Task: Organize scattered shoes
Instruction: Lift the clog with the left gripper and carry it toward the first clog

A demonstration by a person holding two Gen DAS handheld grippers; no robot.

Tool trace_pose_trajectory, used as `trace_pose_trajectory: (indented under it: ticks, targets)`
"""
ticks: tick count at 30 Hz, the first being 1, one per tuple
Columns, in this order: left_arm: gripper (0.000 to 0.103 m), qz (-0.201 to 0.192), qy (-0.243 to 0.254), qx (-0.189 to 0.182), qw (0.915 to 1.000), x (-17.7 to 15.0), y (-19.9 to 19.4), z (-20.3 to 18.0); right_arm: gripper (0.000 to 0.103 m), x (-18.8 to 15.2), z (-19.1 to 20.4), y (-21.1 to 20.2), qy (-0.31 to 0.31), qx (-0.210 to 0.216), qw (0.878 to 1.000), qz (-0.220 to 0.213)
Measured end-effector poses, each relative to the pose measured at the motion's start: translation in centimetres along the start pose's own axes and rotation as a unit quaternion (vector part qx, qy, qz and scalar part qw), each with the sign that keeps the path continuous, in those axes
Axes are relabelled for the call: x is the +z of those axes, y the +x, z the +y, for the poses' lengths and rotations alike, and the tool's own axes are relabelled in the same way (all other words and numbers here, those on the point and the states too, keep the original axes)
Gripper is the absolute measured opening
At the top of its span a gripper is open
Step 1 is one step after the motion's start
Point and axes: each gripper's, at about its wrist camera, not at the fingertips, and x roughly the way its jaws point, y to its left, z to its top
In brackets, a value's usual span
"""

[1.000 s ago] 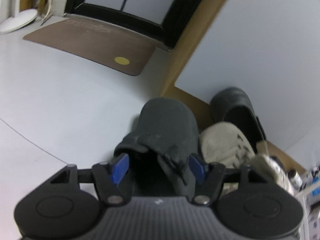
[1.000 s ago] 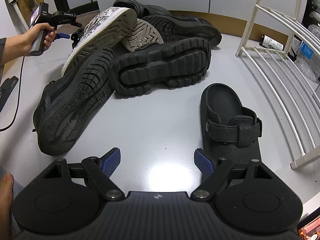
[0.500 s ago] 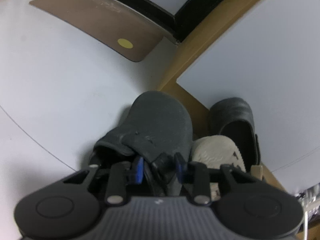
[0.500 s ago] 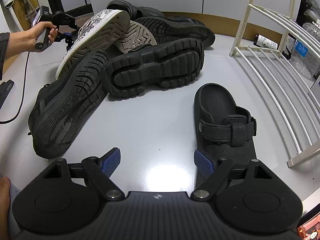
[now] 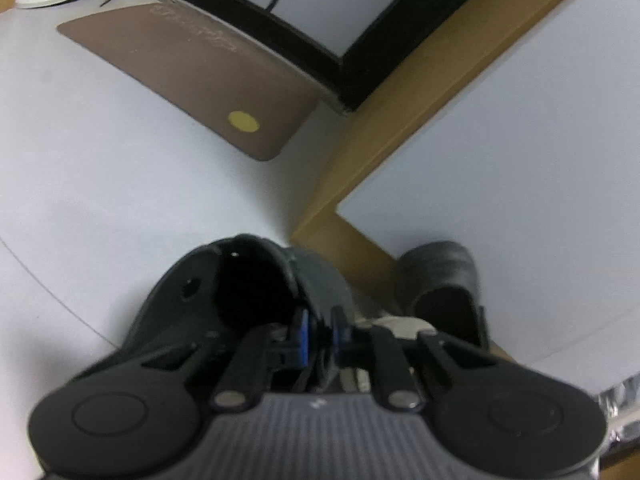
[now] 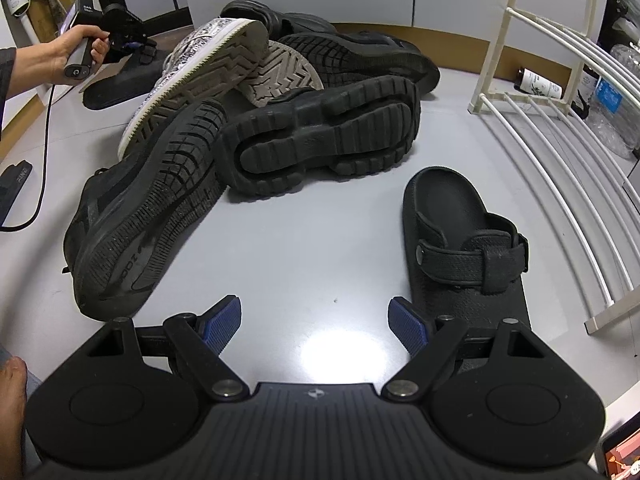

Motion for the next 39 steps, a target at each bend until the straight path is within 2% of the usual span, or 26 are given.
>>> trace_pose_trajectory:
  ticks: [3, 10, 18, 25, 27, 29, 30, 35, 39]
  targets:
    - [0.011, -0.001, 0.018, 0.009, 0.9998, 0.2, -0.8, -0.9, 0.085, -0.1, 0.1, 0.1, -0.002, 0.002, 1.0, 0.002]
    - [0.011, -0.006, 0.037, -0.024, 0.999, 0.6, -4.2, -2.0, 0.085, -0.2, 0.6, -0.1, -0.007, 0.004, 1.0, 0.003]
    - [0.011, -0.017, 0.03, -0.05, 0.9982, 0.9, -8.4, -2.3, 0.085, -0.4, 0.4, -0.1, 0.0, 0.009, 1.0, 0.005]
    - [0.011, -0.03, 0.028, -0.082, 0.9958, -0.5, -12.6, -2.4, 0.085, -0.5, 0.1, -0.4, 0.007, 0.013, 1.0, 0.001]
    - [0.011, -0.03, 0.024, -0.097, 0.9945, -1.4, -13.7, -2.6, 0.085, -0.6, 0.0, -0.5, 0.009, 0.013, 1.0, -0.001]
    - [0.011, -0.023, 0.016, -0.138, 0.99, -2.8, -14.6, -2.8, 0.085, -0.6, -0.1, -0.6, 0.012, 0.014, 1.0, -0.003]
    - [0.011, -0.021, 0.017, -0.145, 0.989, -3.2, -14.7, -2.9, 0.085, -0.6, -0.2, -0.6, 0.013, 0.014, 1.0, -0.004]
    - [0.011, 0.025, 0.006, -0.195, 0.9804, -7.5, -15.7, -4.4, 0.085, -0.7, -0.4, -0.9, 0.019, 0.016, 1.0, -0.009]
    - [0.01, 0.059, 0.004, -0.217, 0.9745, -10.3, -15.6, -6.1, 0.085, -0.8, -0.6, -1.1, 0.024, 0.017, 0.999, -0.013]
